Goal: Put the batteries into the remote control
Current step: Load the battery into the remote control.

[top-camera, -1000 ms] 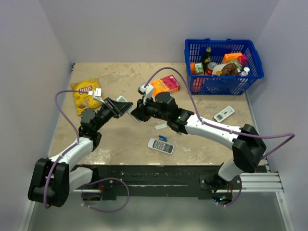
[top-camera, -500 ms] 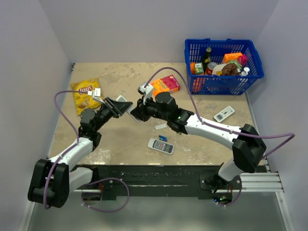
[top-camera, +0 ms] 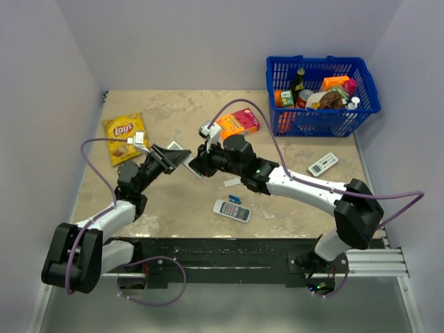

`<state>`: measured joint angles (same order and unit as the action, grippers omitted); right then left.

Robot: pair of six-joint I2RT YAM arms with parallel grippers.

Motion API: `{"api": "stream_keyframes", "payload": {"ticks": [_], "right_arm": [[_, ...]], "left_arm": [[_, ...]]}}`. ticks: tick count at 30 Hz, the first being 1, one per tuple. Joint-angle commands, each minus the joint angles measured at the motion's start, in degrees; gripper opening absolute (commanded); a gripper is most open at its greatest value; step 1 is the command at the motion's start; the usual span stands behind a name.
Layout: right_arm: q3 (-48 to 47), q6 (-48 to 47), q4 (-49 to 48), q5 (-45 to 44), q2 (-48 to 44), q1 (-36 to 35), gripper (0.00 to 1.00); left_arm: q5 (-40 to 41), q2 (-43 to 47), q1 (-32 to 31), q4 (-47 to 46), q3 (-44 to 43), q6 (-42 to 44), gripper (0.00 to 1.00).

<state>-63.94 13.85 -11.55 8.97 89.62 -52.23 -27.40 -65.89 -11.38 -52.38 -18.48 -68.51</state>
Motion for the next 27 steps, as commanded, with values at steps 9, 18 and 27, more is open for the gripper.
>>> {"api": "stream_keyframes", "payload": {"ticks": [9, 18, 27], "right_arm": [[0.92, -0.84, -2.25, -1.33, -2.35, 0.20, 0.22], [1.01, -0.93, -1.64, -1.41, -5.07, 0.28, 0.26], [-1.80, -0.31, 3.98, -2.47, -4.55, 0.20, 0.25]], "left_arm": [[-2.40, 1.73, -0.49, -7.47, 0.02, -3.21, 0.00], [-2.75, 1.64, -0.49, -6.33, -0.94, -1.37, 0.00], [-2.75, 3.31, -0.49, -1.77, -2.79, 3.81, 0.00]]}}
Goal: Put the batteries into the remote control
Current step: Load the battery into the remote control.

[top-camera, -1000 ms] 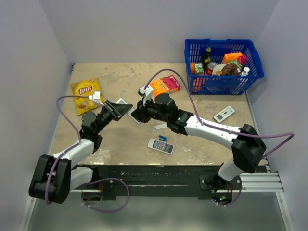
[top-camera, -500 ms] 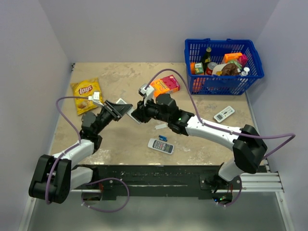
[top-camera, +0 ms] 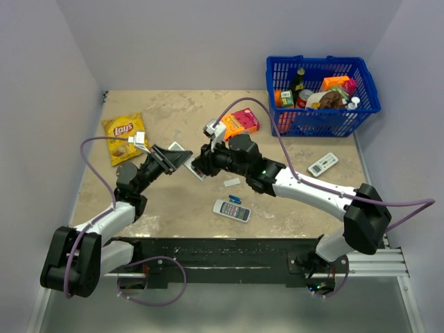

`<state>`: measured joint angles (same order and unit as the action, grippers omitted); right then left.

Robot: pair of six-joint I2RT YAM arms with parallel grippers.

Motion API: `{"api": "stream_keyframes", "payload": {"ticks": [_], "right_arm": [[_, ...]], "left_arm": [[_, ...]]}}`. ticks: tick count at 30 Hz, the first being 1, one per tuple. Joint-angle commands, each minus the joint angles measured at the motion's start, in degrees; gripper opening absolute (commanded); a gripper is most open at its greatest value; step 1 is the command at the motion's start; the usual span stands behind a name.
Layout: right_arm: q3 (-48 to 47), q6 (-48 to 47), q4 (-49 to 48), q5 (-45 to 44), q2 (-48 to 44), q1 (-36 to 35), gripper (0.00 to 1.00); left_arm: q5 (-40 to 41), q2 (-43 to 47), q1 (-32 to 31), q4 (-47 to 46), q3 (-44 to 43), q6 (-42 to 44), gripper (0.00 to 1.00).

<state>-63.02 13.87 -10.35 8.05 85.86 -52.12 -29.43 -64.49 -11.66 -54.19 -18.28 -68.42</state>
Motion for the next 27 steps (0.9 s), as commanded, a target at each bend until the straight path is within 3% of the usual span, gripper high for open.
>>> {"api": "stream_keyframes", "payload": {"ticks": [1, 8, 27], "right_arm": [[-3.24, -0.33, 3.31, -1.64, -0.70, 0.09, 0.25], [-3.42, -0.33, 3.32, 0.12, -0.35, -0.09, 0.18], [-3.51, 2.57, 2.09, -0.06, -0.79, -0.35, 0.19]], "left_arm": [[-0.63, 2.43, -0.20, 1.53, -3.51, 4.34, 0.00], [0.43, 3.76, -0.29, 5.33, -4.74, 7.25, 0.00], [1.48, 4.63, -1.26, 6.99, -5.18, 9.36, 0.00]]}}
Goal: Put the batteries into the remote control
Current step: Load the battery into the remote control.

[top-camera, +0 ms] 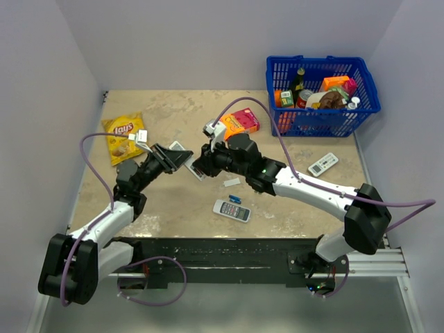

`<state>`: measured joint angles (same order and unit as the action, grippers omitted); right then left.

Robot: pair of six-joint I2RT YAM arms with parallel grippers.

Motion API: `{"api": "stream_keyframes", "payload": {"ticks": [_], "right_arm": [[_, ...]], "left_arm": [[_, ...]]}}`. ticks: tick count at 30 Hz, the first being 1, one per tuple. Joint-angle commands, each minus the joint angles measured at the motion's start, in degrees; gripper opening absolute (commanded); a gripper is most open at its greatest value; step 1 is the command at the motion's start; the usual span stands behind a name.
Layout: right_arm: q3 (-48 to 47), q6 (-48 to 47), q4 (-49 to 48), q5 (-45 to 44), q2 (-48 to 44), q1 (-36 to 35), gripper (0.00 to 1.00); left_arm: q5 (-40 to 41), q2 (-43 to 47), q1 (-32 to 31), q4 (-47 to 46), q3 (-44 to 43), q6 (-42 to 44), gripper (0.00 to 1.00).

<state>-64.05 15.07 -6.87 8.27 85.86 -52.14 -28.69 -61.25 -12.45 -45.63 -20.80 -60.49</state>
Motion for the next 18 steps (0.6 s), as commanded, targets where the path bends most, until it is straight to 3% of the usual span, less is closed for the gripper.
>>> {"api": "stream_keyframes", "payload": {"ticks": [1, 18], "right_arm": [[-2.57, 1.54, -1.39, -0.54, -0.79, -0.42, 0.19], [-2.39, 4.35, -2.53, -1.41, -0.35, -0.68, 0.19]], "left_arm": [[0.83, 1.49, -0.56, -1.48, -2.76, 1.43, 0.00], [3.19, 2.89, -1.00, 0.71, -2.76, 3.36, 0.00]]}}
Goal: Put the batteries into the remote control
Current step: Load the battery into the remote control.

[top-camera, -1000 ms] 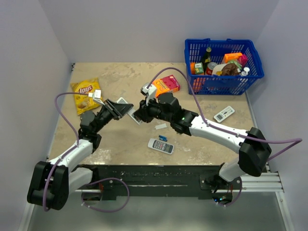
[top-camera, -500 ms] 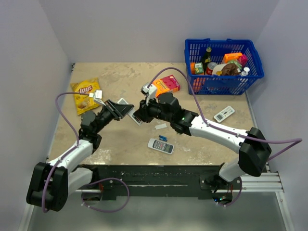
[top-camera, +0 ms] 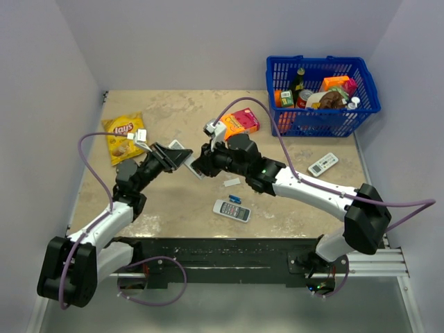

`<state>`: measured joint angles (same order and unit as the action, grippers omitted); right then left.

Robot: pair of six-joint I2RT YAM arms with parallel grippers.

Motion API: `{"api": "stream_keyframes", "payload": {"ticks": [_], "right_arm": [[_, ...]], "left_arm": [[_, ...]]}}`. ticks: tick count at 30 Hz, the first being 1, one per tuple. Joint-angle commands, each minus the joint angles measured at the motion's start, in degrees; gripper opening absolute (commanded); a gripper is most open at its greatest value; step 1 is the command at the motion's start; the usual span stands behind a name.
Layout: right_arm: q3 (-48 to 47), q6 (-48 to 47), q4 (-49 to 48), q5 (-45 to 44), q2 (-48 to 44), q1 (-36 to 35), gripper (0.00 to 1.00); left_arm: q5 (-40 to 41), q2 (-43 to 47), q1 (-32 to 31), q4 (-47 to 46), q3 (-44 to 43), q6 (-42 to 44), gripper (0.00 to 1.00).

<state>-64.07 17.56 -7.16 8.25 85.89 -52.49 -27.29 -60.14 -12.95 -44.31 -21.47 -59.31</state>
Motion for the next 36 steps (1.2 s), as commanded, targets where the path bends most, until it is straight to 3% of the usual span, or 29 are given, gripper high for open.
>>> {"api": "stream_keyframes", "payload": {"ticks": [1, 20, 36], "right_arm": [[-2.20, 2.21, -2.42, -1.83, -0.80, -0.51, 0.19], [-2.37, 14.25, -1.72, -15.01, -1.25, -3.15, 0.27], [-2.19, 17.60, -6.64, -17.30, 1.47, -5.51, 0.28]], "left_arm": [[2.15, 2.04, -0.58, -0.51, -1.99, 2.70, 0.00], [21.65, 9.95, -5.51, 4.32, 2.05, 8.42, 0.00], [27.20, 13.47, -7.00, 4.94, 3.98, 9.30, 0.00]]}}
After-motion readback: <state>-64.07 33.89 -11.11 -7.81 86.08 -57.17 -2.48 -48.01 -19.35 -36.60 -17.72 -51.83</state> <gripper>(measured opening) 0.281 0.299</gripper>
